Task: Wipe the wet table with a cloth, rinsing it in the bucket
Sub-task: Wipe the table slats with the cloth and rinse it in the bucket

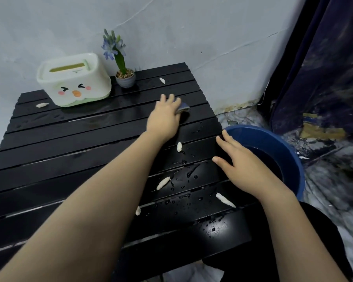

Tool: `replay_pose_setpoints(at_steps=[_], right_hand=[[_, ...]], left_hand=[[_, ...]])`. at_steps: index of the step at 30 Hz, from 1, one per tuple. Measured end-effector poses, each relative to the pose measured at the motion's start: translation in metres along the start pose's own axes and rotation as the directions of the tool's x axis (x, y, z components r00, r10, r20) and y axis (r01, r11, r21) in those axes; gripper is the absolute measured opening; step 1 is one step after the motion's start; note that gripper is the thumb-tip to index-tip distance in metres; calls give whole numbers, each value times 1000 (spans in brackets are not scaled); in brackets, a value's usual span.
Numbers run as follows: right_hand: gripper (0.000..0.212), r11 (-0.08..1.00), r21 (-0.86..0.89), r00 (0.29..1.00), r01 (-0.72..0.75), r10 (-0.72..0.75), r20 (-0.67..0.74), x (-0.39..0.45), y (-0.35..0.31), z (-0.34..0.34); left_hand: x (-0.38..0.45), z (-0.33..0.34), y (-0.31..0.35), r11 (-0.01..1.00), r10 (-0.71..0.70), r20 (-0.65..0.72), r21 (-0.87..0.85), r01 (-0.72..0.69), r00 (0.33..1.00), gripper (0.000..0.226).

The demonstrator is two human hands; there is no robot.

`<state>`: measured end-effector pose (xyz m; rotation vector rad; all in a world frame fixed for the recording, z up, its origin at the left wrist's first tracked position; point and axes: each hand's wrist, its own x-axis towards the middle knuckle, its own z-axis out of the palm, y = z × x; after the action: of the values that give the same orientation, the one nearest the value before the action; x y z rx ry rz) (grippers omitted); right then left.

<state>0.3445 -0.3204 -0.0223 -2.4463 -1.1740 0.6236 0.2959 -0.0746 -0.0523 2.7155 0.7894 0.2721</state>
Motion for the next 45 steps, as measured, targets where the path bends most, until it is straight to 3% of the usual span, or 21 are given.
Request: replay_pose_setpoints(at_steps=[5,8,11,14,16,18,20,21,24,26,29,31,34,38,41,45], right_hand=[[64,1000,12,999,-29,29,-17,-2,-2,-4],[65,999,9,998,-42,42,-36,-4,-1,-5],[66,999,22,998,-48,49,-44,-6,1,-6],[66,999,10,998,-44,44,-43,-6,1,-6],[65,999,11,998,-47,47,-38,-6,1,-6],[65,999,14,998,-47,47,-35,-6,1,-6],[64,999,9,998,-46,47,-32,-7,0,-5],[64,999,8,998,-50,50,-31,-7,0,-6],[65,998,-8,998,-58,58,-34,-8,-2,-6],[65,999,-14,998,-52,52,-40,-10,-3,-6],[66,999,-9,998,-40,39,-56,-21,-4,-5],[70,999,7,996,-40,40,-80,-36,-4,-4],[91,995,79,997,-64,67,-41,-69,-2,-2],[136,988,115,992,-104,95,79,-112,0,14],[146,992,56,992,-112,109,68,-124,4,27],[144,986,54,985,-159,155,69,-129,3,28]], left_hand=[[-13,14,35,943,292,116,-201,-265,949,45],[-30,7,28,867,439,150,-328,-374,886,47],[-45,-8,22,784,517,183,-494,-377,836,44],[-24,-19,9,739,310,-15,-626,-251,951,37],[1,-15,-12,819,68,-81,-564,-102,994,39],[12,-6,-23,921,-9,-5,-389,6,1000,43],[5,7,-15,973,38,60,-232,-24,997,43],[-3,11,-5,970,99,70,-231,-80,993,43],[-30,17,17,911,301,152,-339,-237,941,44],[-45,11,20,854,332,195,-477,-206,923,40],[-64,-18,20,748,168,96,-661,-63,981,33],[-80,-39,6,736,-19,-32,-677,-7,999,33],[-122,-64,-28,815,-260,-195,-569,107,946,35],[-219,-71,-63,812,-510,-199,-434,391,837,40],[-273,-55,-64,814,-563,-216,-312,490,798,45],[-272,-34,-30,872,-479,-221,-235,430,850,49]])
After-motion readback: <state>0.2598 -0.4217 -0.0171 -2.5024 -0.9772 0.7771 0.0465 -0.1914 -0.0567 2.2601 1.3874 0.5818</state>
